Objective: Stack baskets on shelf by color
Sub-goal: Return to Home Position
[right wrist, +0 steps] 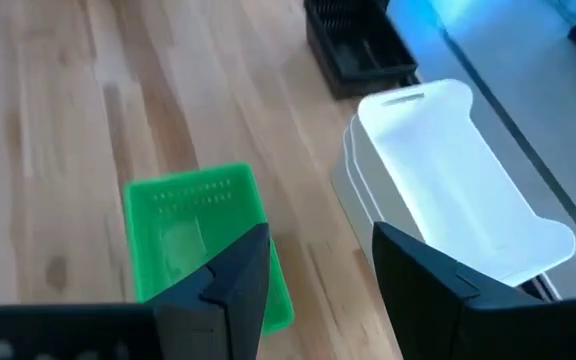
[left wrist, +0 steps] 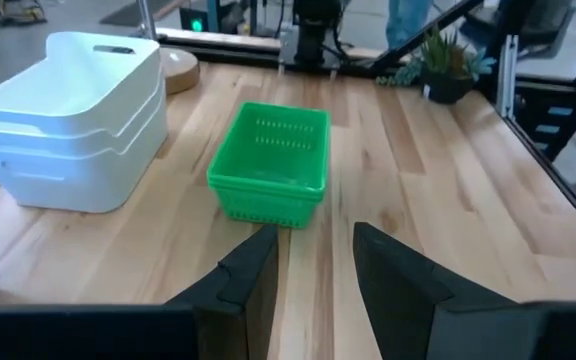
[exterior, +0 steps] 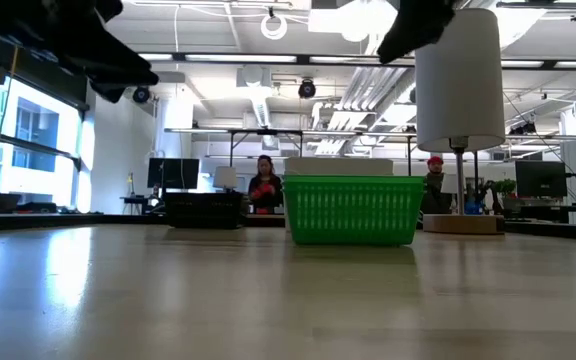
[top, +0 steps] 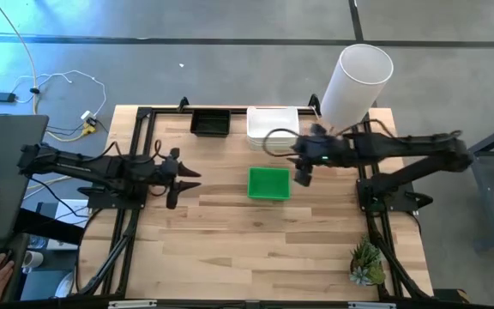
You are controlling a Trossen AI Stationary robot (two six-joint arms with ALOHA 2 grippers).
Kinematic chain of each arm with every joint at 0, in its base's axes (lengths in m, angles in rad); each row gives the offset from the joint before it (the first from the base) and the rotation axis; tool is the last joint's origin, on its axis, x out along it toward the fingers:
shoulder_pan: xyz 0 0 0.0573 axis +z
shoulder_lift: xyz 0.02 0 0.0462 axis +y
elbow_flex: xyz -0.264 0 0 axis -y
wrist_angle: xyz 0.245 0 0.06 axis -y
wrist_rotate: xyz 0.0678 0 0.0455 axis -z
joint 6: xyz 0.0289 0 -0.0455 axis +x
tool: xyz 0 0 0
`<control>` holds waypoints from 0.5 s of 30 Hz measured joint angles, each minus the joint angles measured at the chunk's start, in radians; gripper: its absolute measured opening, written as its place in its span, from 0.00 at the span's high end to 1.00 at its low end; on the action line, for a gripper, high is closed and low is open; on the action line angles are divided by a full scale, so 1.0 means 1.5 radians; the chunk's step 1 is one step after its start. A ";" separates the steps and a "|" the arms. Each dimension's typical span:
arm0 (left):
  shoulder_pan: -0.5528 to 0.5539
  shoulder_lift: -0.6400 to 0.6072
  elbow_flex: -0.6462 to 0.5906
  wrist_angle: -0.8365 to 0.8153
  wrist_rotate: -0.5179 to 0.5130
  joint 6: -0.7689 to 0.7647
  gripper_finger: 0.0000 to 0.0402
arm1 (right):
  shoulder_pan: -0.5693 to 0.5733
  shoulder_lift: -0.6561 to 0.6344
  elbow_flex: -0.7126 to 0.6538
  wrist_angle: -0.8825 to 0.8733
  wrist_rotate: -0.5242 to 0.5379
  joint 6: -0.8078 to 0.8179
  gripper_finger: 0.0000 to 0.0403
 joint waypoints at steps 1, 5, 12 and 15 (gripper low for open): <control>-0.003 -0.011 -0.008 0.002 -0.006 -0.003 0.70 | 0.002 -0.029 -0.032 0.028 -0.001 0.002 0.59; -0.012 -0.060 -0.037 0.004 -0.034 -0.003 0.70 | 0.017 -0.138 -0.148 0.123 -0.002 0.005 0.59; -0.030 -0.149 -0.045 0.000 -0.034 0.027 0.70 | 0.054 -0.308 -0.324 0.273 -0.002 0.031 0.59; -0.036 -0.182 -0.045 -0.014 -0.035 0.044 0.70 | 0.072 -0.368 -0.386 0.328 -0.003 0.028 0.59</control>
